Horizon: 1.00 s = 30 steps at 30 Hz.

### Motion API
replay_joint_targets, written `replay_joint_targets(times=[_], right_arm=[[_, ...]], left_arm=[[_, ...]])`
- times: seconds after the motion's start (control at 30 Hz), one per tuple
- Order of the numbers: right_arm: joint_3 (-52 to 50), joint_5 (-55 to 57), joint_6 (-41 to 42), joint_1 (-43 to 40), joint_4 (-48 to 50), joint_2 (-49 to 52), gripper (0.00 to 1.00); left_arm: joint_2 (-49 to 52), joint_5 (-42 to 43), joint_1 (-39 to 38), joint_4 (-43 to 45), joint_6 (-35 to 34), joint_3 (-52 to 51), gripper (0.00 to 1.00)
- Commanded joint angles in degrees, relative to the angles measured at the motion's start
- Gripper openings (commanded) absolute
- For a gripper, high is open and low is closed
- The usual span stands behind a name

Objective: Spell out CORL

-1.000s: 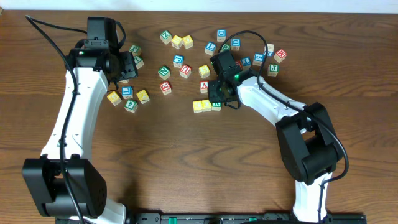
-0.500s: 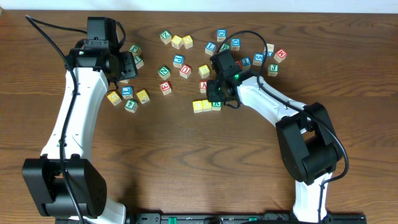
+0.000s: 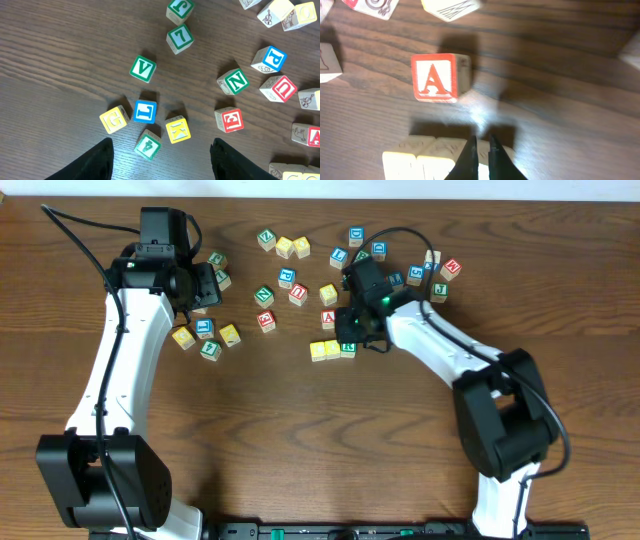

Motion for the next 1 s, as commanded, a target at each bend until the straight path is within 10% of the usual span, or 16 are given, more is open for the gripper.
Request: replay_joint_targets(times=[0.0,0.97], right_arm=[[0.5,3.0,3.6,-1.7,-2.5,-3.3,0.01],[-3.6,5.8,5.8,0.3,-2.3,-3.2,0.02]], left_arm=[[0.6,0.1,0.2,0.0,0.1,-0.6,0.61],[0.6,0.1,0.2,0.0,0.1,-0.6,0.61]])
